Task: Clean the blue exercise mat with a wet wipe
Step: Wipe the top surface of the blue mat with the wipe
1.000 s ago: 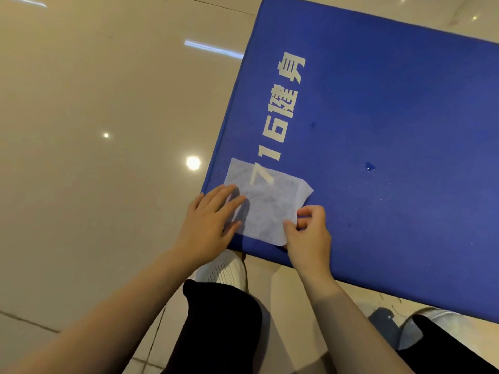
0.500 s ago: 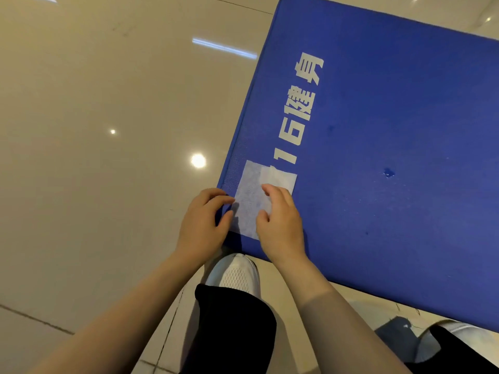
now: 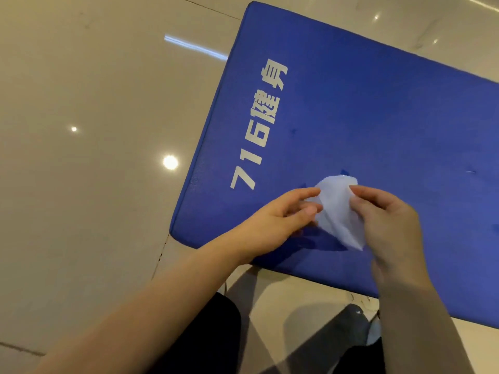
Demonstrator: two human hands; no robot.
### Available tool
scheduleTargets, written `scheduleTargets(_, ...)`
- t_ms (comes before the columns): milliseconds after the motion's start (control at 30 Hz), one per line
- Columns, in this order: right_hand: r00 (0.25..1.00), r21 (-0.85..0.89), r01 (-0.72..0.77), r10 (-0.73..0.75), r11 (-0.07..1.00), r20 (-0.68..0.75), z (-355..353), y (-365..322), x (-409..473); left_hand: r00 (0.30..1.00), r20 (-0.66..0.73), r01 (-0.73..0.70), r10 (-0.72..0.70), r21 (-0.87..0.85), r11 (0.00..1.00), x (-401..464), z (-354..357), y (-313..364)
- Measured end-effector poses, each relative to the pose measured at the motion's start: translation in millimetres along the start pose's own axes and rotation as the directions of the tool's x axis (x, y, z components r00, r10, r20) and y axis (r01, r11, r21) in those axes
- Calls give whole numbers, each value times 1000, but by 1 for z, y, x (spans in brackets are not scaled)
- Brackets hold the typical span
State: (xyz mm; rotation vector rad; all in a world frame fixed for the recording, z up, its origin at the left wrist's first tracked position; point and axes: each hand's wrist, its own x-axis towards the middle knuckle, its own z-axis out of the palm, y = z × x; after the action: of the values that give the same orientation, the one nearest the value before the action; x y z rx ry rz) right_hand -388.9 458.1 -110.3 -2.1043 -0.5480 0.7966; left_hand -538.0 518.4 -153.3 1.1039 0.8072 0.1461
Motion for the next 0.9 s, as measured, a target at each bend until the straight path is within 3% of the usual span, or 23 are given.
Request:
scheduleTargets(167, 969, -191, 151, -106, 970, 223, 35, 14, -15, 975, -180, 91, -130, -208, 974, -10, -9, -14)
scheduleTargets(233, 926, -221, 139, -48, 965, 374, 59, 27, -28, 919, -333, 93, -212, -339, 936, -16, -24, -22)
scheduleTargets(300, 877, -245, 104, 27, 964, 480, 81, 42, -39, 842, -463, 110, -278, -358, 927, -20, -39, -32)
scheduleTargets(367, 854, -258, 76, 71, 963, 516, 93, 55, -45, 794, -533, 159, -292, -283, 946, -23, -49, -39)
scheduleTargets(433, 854, -223, 40, 83, 974, 514, 97, 63, -45, 798, -553, 156, -240, -196, 968, -26, -54, -43)
scheduleTargets(567, 910, -159, -4, 69, 987, 409, 83, 68, -27, 942, -325, 96, -78, 41, 994, -24, -44, -44)
scheduleTargets(633, 934, -182, 17, 49, 983, 355, 69, 70, -10, 964, -264, 85, -30, 199, 976, -20, -34, -46)
scheduleTargets(700, 939, -205, 46, 27, 978, 342, 55, 74, 6, 963, -264, 77, 52, 459, 885, -16, -27, -50)
scheduleTargets(767, 939, -231, 86, -1, 969, 343, 47, 78, 17, 961, -237, 62, 144, 690, 721, -14, -25, -55)
scheduleTargets(900, 902, -134, 58, 6, 989, 432, 43, 79, 21, 962, -161, 7, 221, 822, 570, -10, -34, -53)
